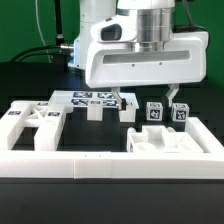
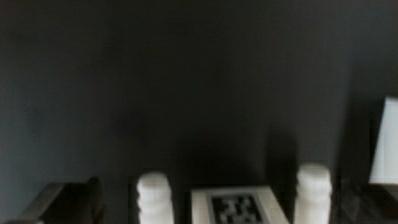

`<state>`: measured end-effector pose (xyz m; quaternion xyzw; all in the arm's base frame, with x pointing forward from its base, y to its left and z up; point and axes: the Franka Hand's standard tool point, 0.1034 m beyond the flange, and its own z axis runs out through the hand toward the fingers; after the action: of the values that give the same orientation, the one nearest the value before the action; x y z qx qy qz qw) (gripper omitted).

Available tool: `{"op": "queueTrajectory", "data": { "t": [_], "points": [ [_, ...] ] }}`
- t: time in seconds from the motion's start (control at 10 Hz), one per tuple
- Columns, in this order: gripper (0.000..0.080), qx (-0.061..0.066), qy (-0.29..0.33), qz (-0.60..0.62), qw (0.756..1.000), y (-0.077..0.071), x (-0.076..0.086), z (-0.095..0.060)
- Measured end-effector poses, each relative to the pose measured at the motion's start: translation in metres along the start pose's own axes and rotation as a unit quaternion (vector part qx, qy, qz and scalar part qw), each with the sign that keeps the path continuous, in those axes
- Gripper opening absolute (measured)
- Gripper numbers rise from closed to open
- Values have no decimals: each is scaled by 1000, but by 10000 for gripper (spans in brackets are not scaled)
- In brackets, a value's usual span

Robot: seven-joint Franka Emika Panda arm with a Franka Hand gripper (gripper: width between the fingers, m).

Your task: Assemble chair

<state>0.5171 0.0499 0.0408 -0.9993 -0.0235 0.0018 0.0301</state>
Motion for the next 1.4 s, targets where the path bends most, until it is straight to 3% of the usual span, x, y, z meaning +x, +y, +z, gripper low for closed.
{"op": "queueTrajectory", "data": {
  "t": [0.1,0.4,0.6,0.7,0.8,1.2,1.4],
  "points": [
    [648,-1,-10,-1,1000,2,-9,4],
    [648,3,-40,-3,999,0,-11,4],
    [648,11,-123,-1,992,-2,-16,3],
    [648,10,-195,10,981,3,-27,2],
    [648,6,-224,11,975,6,-27,0],
    [648,17,-340,6,940,5,-35,3],
    [648,11,-346,21,938,16,-36,7]
  ]
}}
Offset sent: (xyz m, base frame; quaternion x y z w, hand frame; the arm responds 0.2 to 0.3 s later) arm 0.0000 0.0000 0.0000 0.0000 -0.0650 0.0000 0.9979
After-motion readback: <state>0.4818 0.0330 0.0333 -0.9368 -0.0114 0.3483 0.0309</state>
